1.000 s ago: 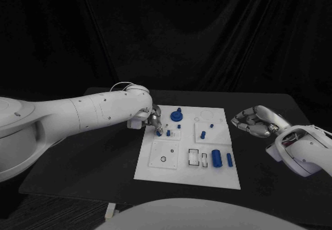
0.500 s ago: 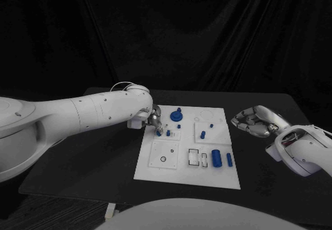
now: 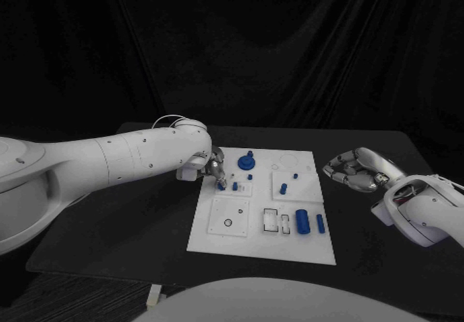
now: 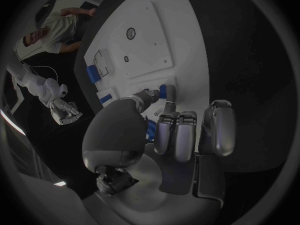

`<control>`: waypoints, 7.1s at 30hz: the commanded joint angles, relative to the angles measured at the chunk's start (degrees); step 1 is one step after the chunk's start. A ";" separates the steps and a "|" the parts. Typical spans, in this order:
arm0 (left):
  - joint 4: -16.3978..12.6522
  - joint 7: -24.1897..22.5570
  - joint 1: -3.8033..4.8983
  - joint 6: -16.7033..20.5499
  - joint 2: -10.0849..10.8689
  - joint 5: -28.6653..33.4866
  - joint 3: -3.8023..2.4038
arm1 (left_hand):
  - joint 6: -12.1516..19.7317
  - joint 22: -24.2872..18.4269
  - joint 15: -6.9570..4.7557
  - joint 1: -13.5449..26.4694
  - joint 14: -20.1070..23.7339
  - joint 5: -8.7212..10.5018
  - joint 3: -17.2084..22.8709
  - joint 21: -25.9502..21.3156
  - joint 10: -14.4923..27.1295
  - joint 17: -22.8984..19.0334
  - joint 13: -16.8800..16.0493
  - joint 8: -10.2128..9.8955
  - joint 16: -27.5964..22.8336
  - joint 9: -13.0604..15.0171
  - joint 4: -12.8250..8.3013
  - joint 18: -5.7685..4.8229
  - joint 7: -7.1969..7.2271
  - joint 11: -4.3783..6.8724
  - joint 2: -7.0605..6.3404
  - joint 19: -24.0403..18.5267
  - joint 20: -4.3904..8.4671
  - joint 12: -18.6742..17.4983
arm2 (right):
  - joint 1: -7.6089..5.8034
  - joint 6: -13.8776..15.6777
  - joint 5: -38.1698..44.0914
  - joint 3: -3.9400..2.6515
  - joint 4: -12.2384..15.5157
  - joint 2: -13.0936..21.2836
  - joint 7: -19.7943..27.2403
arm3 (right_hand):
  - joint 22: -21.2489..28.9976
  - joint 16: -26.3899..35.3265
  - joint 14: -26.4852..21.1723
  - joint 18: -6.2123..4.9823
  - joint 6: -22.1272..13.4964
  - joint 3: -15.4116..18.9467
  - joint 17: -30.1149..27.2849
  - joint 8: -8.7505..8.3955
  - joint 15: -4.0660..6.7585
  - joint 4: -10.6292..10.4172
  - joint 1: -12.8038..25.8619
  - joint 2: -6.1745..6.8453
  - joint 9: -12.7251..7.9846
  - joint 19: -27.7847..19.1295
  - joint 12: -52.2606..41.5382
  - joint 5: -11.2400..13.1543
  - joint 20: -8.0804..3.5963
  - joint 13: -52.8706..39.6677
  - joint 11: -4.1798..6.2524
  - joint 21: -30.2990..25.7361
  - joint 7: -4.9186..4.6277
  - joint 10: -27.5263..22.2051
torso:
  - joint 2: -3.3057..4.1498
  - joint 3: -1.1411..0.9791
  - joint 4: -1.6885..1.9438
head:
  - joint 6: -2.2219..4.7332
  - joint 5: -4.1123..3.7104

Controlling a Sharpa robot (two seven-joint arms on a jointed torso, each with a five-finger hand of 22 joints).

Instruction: Assemble the parts on the task board

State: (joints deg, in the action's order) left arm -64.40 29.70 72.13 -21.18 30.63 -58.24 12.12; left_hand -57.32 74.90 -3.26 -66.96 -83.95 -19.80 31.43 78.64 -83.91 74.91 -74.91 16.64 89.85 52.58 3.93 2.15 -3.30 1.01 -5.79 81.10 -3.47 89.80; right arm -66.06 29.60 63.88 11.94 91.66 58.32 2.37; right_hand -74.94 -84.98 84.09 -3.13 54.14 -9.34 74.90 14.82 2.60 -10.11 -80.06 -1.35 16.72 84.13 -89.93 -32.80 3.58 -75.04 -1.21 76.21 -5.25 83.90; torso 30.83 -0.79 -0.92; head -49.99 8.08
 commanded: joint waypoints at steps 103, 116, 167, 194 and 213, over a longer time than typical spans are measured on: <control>1.50 0.07 -0.35 -0.17 -1.45 0.22 0.02 | -0.22 10.79 0.44 2.45 -6.05 4.40 -2.21 -0.89 -5.74 15.09 -14.79 -2.36 0.15 -1.07 0.28 1.05 0.18 -0.57 1.55 -0.55 -0.25 -0.08 | 0.13 0.12 0.10 -0.03 0.31 0.13 -0.68 | -10.59 0.47 4.50 -0.14 0.05 -0.59 9.15 -0.09 0.40 0.23 0.49 -0.32 0.12 0.75 -0.07 -0.17 -0.37 -14.96 0.25 -0.37 -0.27 6.10 | 0.03 0.00 -0.04 | -0.01 0.06; 1.52 0.71 -0.46 -0.62 -1.28 0.22 0.02 | -0.14 10.52 1.22 4.44 -6.05 11.09 -8.07 -1.92 -5.43 15.09 -14.55 -5.75 0.15 -4.20 2.80 1.25 -0.80 -1.42 2.66 -1.16 -0.85 -0.31 | 0.14 0.13 0.10 -0.03 0.32 0.13 -0.63 | -10.59 0.47 4.50 -0.14 0.05 -0.59 9.15 -0.09 0.40 0.23 0.49 -0.32 0.12 0.75 -0.07 -0.17 -0.37 -14.96 0.25 -0.37 -0.27 6.10 | 0.00 -0.01 0.01 | -0.01 0.08; 1.33 -1.01 -0.51 -0.12 -1.25 0.22 0.02 | 3.46 10.53 0.81 4.62 -6.05 5.11 -22.42 -2.24 -5.62 15.09 -14.72 6.17 0.15 11.34 11.83 1.32 0.26 -0.78 7.32 -1.08 -0.61 -0.14 | 0.17 -0.04 0.10 -0.03 0.12 -0.02 -0.72 | -10.56 0.55 4.49 -0.16 -0.01 -0.75 9.05 -0.08 0.40 0.39 0.58 -0.30 0.14 0.73 -0.07 -0.16 -0.37 -14.96 0.24 -0.50 -0.29 6.10 | 0.02 0.00 -0.02 | -0.01 0.13; -0.10 0.83 -0.47 1.32 0.17 0.22 0.02 | 1.21 10.68 0.29 3.96 -6.05 5.17 -22.56 -1.70 -5.84 15.09 -14.89 7.82 0.15 12.67 11.91 1.22 1.07 -0.13 6.72 -0.65 -0.17 0.02 | 0.19 0.05 0.10 -0.03 0.12 0.06 -0.70 | -10.54 0.54 4.49 -0.18 -0.02 -0.80 9.07 -0.07 0.40 0.45 0.61 -0.30 0.14 0.71 -0.07 -0.16 -0.37 -14.96 0.24 -0.59 -0.29 6.10 | 0.00 0.00 -0.01 | -0.01 -0.09; -8.76 -36.94 3.20 36.10 7.89 0.22 0.01 | 13.06 10.18 2.48 0.78 -6.05 2.08 -31.91 -2.80 -4.00 15.09 -13.68 6.65 0.15 17.11 12.19 1.46 -1.99 -2.83 8.59 -2.82 -1.84 -1.13 | 0.09 3.47 0.10 -0.04 2.50 2.33 1.24 | -10.57 0.56 4.49 -0.16 0.10 -0.94 9.04 0.03 0.40 0.63 0.53 -0.28 0.19 0.76 -0.07 -0.37 -0.37 -14.96 0.28 -0.50 -0.24 6.10 | 0.00 0.00 -0.01 | -0.01 -0.92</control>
State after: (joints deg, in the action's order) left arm -73.19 9.32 75.14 4.61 38.59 -58.27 12.17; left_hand -44.70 74.90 -1.18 -63.71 -84.14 -16.52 -1.17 76.39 -83.98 74.91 -74.91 23.81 89.85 70.34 16.39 3.07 -5.24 -1.57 2.67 78.92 -5.13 89.18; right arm -66.00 31.10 63.88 11.94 93.87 60.51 2.94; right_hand -74.93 -84.75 84.09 -3.13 54.14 -9.97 74.90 14.82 2.60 -9.48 -79.85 -1.57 16.82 84.13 -89.93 -32.79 3.58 -75.06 -1.21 75.87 -5.25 83.90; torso 30.81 -0.79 -0.93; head -49.99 7.27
